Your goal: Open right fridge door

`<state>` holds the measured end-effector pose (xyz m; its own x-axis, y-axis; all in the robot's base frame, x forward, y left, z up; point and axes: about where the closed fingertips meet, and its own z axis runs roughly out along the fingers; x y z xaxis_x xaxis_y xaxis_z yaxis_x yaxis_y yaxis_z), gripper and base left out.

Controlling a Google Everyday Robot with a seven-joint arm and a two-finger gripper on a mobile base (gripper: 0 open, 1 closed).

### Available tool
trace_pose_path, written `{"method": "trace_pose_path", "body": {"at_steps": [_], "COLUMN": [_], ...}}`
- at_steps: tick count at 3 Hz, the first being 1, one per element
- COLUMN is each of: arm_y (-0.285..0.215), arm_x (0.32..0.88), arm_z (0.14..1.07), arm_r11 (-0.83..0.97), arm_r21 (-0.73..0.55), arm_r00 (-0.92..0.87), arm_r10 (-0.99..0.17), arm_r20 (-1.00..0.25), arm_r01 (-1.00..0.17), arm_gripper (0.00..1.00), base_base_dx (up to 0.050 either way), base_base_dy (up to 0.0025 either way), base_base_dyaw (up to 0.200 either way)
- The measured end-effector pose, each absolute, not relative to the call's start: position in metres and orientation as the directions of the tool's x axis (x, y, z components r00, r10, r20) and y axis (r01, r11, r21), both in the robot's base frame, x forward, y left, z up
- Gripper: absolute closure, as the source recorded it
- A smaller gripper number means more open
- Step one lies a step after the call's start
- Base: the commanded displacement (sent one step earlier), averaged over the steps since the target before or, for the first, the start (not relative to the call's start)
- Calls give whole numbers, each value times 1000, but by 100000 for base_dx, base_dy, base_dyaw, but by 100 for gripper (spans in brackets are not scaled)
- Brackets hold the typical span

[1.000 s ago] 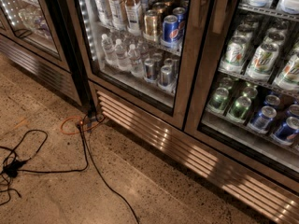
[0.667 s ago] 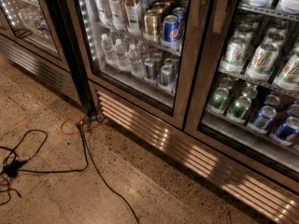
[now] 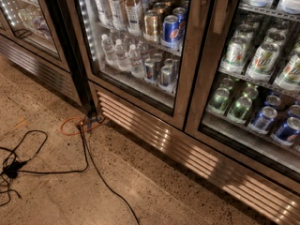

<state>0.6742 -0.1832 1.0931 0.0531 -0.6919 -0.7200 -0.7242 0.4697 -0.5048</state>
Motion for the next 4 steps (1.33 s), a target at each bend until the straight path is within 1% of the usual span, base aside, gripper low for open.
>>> {"method": "trace_pose_path", "body": {"at_steps": [2, 3, 4], "arm_y": [-182, -183, -183], "arm_x": [674, 674, 674], "arm_z": [1092, 1092, 1092], "arm_r11": [455, 445, 445], "arm_r21": [-501, -500, -500], "arm_r00": [55, 55, 55], "arm_r10": [-698, -704, -704], "arm_r20": [-714, -709, -709], "arm_r01": [-736, -743, -743], "arm_gripper": [100, 100, 100], "base_base_dx": [0, -4995, 0], "base_base_dy": [0, -10, 0], "base_base_dyaw": [0, 86, 0]}}
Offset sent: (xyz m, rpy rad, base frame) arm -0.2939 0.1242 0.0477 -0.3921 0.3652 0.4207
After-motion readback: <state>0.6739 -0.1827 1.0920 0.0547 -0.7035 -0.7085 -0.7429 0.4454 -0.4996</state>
